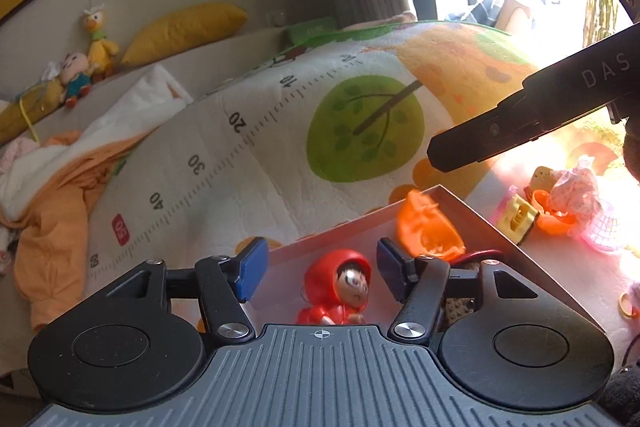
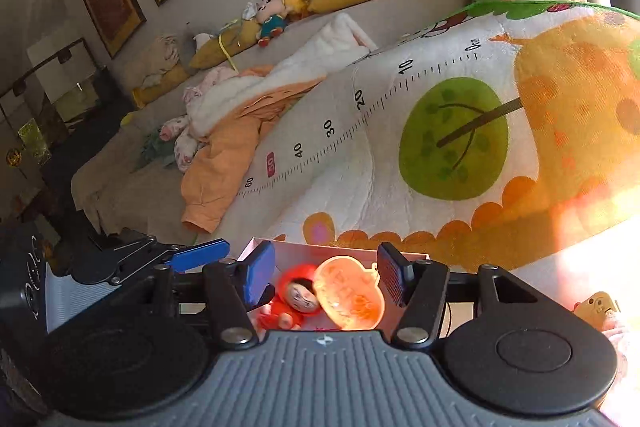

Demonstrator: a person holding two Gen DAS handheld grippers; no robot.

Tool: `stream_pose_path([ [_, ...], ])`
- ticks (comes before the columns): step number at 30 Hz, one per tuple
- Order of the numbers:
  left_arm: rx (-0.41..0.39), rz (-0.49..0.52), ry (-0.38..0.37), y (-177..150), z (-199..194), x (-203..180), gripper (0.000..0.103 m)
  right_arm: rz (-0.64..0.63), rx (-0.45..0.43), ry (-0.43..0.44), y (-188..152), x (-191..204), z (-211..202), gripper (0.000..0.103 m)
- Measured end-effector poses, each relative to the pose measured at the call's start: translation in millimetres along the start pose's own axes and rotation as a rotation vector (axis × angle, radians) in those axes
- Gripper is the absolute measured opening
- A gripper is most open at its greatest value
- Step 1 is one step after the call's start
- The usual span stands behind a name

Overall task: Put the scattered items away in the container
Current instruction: 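Drop the orange pumpkin into the pink box with right gripper while left gripper drops the red figurine in, then move the left gripper to the yellow cup toy while the right gripper moves to the pink strainer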

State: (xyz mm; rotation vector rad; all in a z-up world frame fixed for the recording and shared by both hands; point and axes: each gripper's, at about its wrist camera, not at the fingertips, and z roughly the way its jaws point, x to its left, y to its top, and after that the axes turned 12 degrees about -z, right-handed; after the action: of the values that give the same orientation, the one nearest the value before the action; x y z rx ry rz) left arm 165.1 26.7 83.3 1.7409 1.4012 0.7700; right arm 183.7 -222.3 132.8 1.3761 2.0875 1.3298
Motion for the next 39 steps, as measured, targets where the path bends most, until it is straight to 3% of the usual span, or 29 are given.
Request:
stream_pose_path([
  [3,0.002,-0.037,-0.030,-8.8,-13.8,3.4,0.074,-0.073,0.011,-0.080,-4.5,-13.2,-4.5,0.057],
  [7,0.005,-0.130,-0.121,-22.1,-44.9,2.5,0.074,-0.152,0.106,-0.195,-17.1,-36.4,-7.8,0.057],
  [11,0.011,-0.168,-0.186,-40.4,-71.2,-9.5,0.081,-0.160,0.227,-0.220,-36.4,-52.9,3.1,0.057],
  [17,0.079,-0.160,-0.213,-73.6,-87.0,-33.4,0.086,-0.174,0.298,-0.217,-58.8,-60.3,29.6,0.056],
  [18,0.097,-0.166,-0.215,-78.5,-88.6,-35.1,0.086,-0.187,0.309,-0.220,-61.2,-59.2,32.7,0.054],
  [19,0.108,-0.167,-0.210,-82.4,-89.7,-36.3,0.087,-0.209,0.322,-0.233,-63.0,-57.1,34.4,0.043],
  [25,0.163,-0.191,-0.208,-99.2,-96.7,-40.6,0.091,-0.171,0.303,-0.157,-64.2,-49.3,-2.0,0.043],
  [31,0.139,-0.159,-0.267,-90.3,-102.4,-66.7,0.092,-0.207,0.356,0.009,-81.8,-26.9,-46.1,0.044],
  [36,0.128,-0.098,-0.300,-80.1,-97.1,-98.8,0.092,-0.232,0.289,-0.032,-88.3,-31.3,-85.2,0.046],
  [39,0.132,-0.065,-0.304,-81.4,-94.8,-116.2,0.091,-0.219,0.249,-0.142,-94.7,-46.0,-100.9,0.047],
])
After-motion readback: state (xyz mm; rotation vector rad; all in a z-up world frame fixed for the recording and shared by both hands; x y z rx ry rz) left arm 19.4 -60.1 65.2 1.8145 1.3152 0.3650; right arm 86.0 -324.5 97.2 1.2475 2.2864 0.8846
